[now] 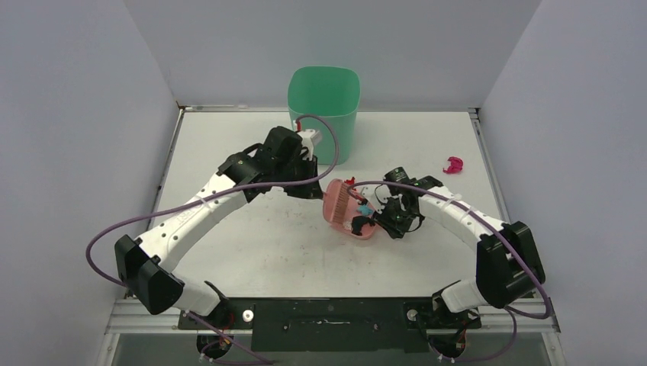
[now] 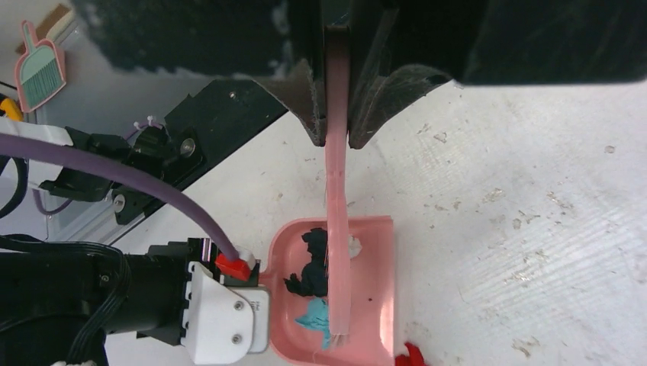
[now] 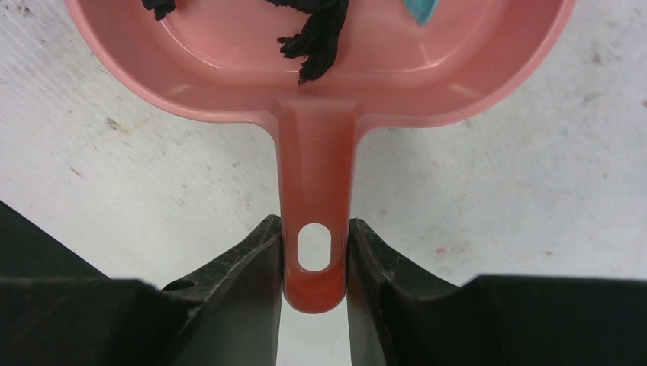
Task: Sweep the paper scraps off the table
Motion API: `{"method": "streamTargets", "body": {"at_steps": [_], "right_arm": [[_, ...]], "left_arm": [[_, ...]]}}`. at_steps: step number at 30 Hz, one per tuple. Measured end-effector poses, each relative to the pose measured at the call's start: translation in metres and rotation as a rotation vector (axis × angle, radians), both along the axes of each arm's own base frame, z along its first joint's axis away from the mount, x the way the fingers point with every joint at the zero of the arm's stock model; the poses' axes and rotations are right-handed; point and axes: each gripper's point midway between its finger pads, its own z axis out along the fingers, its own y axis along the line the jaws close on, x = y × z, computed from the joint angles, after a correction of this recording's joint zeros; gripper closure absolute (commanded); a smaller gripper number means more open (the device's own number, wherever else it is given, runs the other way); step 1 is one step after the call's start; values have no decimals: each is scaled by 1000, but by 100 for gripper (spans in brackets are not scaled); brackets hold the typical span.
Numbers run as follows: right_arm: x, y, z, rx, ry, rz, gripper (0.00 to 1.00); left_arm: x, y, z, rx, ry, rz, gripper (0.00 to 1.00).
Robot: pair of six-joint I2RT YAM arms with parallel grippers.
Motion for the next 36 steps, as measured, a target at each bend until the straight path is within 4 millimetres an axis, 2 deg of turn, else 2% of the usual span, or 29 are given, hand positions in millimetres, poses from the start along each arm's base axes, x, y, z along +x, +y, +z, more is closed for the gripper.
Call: {"method": "streamTargets", "body": {"at_steps": [4, 7, 11, 14, 19, 24, 28, 31, 36], "right_arm": [[-1, -13, 15, 1, -35, -9, 95], [-11, -23, 17, -23, -22, -3, 95], [-23, -44, 19, -65, 12, -31, 95], [-22, -63, 25, -79, 3, -82, 95], [-18, -108, 30, -110, -6, -212, 95], [-18, -146, 26, -134, 48, -310, 95], [-6, -165, 21, -151, 96, -356, 95], [11, -168, 19, -155, 110, -360, 95], [45, -169, 12, -155, 124, -353, 95]], "left_arm": [[11, 12, 26, -6, -77, 45, 100], [25, 24, 34, 59, -133, 80, 100], [55, 33, 30, 193, -193, 105, 100], [80, 31, 13, 307, -200, 101, 100], [114, 14, -29, 441, -143, 74, 100], [117, 0, -64, 475, -48, 46, 100], [116, -16, -66, 432, -11, 36, 100], [119, -33, -64, 373, 5, 36, 100], [124, -63, -71, 266, 49, 56, 100]]}}
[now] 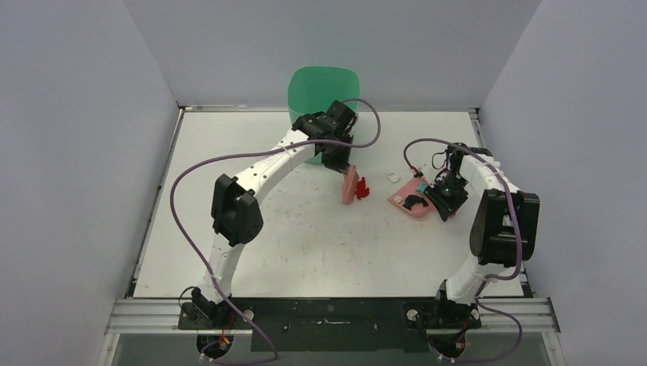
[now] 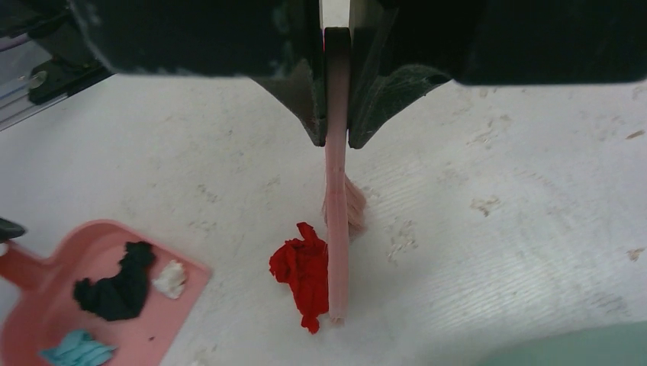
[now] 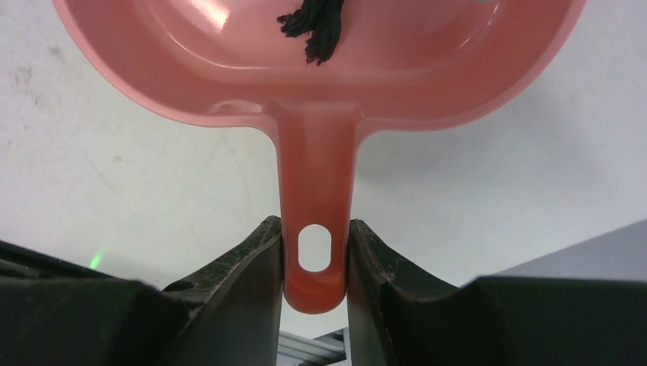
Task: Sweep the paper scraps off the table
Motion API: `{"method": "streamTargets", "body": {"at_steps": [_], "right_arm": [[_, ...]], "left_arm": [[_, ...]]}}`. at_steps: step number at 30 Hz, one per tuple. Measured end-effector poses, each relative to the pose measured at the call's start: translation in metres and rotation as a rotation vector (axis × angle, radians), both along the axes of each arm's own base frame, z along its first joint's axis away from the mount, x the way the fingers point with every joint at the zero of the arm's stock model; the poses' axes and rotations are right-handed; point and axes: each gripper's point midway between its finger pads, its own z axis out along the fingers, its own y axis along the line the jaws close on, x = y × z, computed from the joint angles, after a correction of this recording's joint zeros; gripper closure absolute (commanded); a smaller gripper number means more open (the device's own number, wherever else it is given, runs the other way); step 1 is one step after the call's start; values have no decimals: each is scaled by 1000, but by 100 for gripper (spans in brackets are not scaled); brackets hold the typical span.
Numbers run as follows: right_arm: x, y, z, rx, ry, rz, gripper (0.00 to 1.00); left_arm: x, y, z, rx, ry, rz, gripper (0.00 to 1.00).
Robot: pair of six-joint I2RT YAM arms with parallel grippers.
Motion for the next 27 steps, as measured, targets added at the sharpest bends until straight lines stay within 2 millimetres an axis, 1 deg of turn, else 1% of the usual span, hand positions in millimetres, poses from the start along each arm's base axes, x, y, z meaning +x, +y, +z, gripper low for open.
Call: {"method": "streamTargets", "body": {"at_steps": [4, 7, 9, 11, 14, 17, 20, 22, 24, 27], "right_arm": [[22, 10, -15, 1, 23, 30, 95], [28, 20, -27, 0, 52, 68, 95], [30, 24, -28, 0, 59, 85, 95], [32, 26, -27, 5, 54, 100, 95], [34, 30, -26, 24, 46, 109, 95], [33, 34, -26, 46, 29, 110, 95], [22, 35, -26, 69, 6, 105, 95], [12, 36, -24, 85, -8, 101, 95], [4, 34, -22, 98, -29, 91, 95], [-1, 31, -20, 115, -66, 76, 95]], "left_arm": [[16, -31, -1, -115, -11, 32, 100], [32, -60, -1, -216, -28, 29, 100], [41, -78, 0, -281, -41, 17, 100], [46, -91, 2, -329, -46, 5, 100], [45, -99, 5, -370, -35, -10, 100], [40, -100, 7, -382, -31, -18, 100], [23, -86, 9, -364, -12, -16, 100], [8, -74, 15, -350, -5, -14, 100], [-8, -63, 28, -346, -13, -14, 100], [-29, -49, 60, -366, -53, -22, 100]]}}
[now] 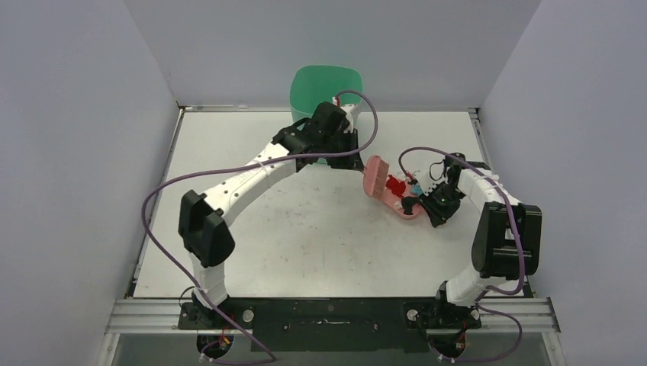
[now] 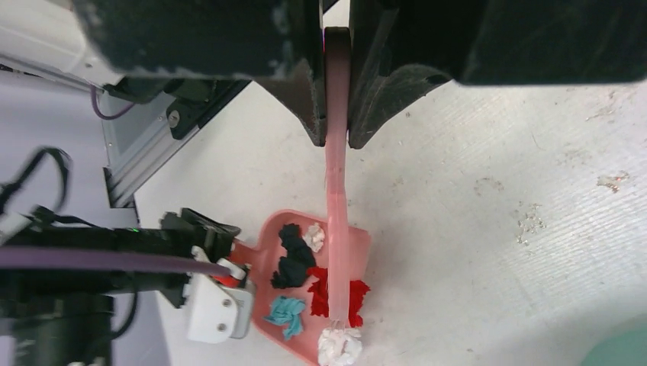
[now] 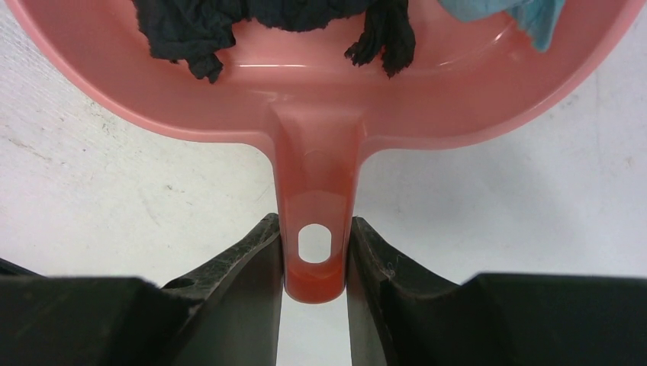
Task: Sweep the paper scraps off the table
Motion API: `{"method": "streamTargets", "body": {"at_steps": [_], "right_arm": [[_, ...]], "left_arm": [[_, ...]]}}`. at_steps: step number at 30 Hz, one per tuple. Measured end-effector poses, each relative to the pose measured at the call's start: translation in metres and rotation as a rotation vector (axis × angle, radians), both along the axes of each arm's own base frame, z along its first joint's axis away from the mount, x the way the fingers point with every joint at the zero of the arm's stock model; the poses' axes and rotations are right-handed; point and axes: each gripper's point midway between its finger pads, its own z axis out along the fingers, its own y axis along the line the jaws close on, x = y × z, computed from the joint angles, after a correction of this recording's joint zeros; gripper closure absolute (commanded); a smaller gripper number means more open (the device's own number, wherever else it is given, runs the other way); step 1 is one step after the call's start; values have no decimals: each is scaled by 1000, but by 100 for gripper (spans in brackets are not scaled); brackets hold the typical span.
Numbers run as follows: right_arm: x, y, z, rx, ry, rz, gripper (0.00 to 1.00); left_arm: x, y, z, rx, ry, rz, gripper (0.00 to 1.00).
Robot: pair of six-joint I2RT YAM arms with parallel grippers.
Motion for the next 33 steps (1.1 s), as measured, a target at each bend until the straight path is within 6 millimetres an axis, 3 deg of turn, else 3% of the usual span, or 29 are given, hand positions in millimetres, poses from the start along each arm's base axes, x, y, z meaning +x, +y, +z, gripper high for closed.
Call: {"method": "streamTargets", "body": {"at_steps": [6, 10, 17, 23, 29, 33], "right_arm": [[-1, 3, 6, 40, -60, -13, 95], [0, 8, 14, 63, -89, -11, 95], [1, 9, 42, 67, -115, -8, 95], [27, 13, 100, 61, -236, 14, 95], [55, 40, 160, 70, -346, 61, 95], [80, 57, 188, 80, -392, 65, 95]], "left_arm": [[-27, 25, 72, -79, -127, -3, 100], [-40, 45, 81, -70, -163, 6, 100], [-73, 98, 32, 106, -151, -12, 100], [-93, 148, -15, 282, -189, -43, 100], [-106, 186, -73, 380, -135, -45, 100], [-95, 191, -73, 376, -158, -17, 100]]}}
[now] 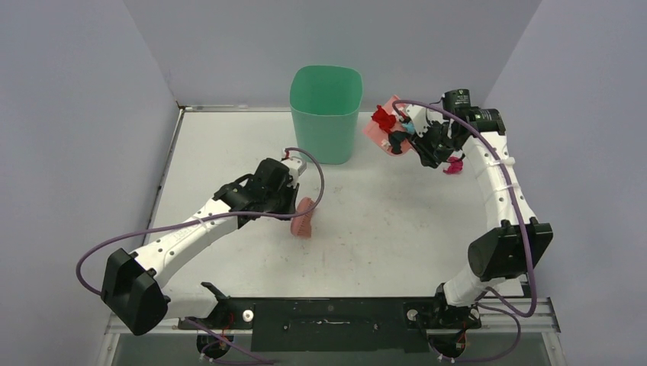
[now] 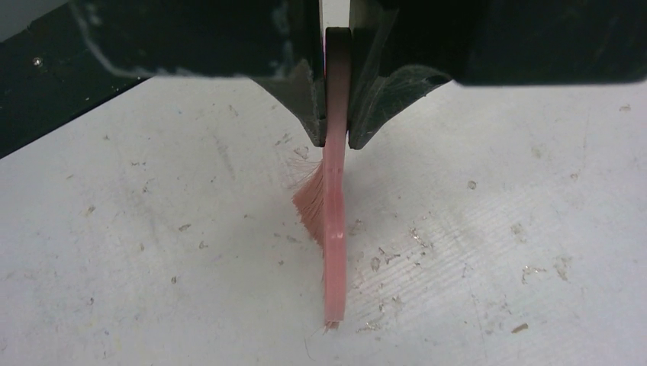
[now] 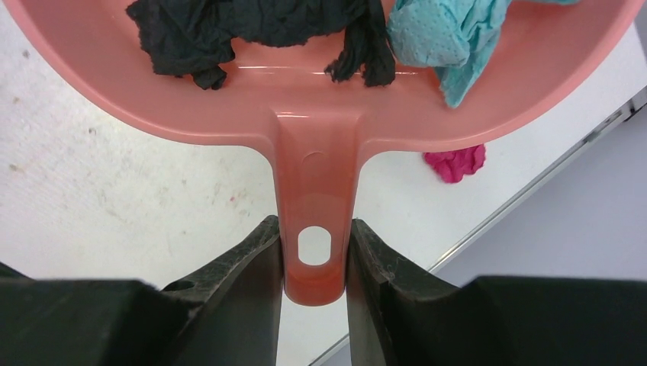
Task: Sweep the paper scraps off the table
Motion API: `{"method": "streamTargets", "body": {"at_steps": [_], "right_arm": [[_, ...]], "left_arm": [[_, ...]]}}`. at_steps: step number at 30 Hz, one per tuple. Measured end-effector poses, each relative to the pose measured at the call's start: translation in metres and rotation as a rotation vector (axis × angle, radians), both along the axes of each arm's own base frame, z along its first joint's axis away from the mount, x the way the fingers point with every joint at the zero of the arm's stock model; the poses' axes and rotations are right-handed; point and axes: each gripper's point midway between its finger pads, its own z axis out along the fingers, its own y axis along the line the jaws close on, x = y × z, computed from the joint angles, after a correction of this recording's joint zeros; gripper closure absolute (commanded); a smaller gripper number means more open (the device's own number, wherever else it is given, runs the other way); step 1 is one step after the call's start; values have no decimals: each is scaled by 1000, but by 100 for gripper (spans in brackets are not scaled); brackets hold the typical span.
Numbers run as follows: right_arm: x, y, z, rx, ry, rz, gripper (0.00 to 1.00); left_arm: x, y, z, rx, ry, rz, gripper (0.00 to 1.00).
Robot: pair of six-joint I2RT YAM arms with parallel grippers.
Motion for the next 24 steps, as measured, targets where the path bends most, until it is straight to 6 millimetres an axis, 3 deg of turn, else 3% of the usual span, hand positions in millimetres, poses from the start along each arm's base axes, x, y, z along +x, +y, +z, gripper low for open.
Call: {"method": "streamTargets", "body": {"at_steps": [5, 13, 24], "right_arm": [[33, 16, 11, 22, -12, -28, 95], [61, 29, 9, 33, -4, -54, 95], [106, 54, 56, -22, -164, -61, 95]], "left_arm": [[9, 3, 4, -8, -27, 24, 100], [16, 11, 4, 19, -50, 64, 100], [27, 27, 7, 35, -71, 137, 100]]}}
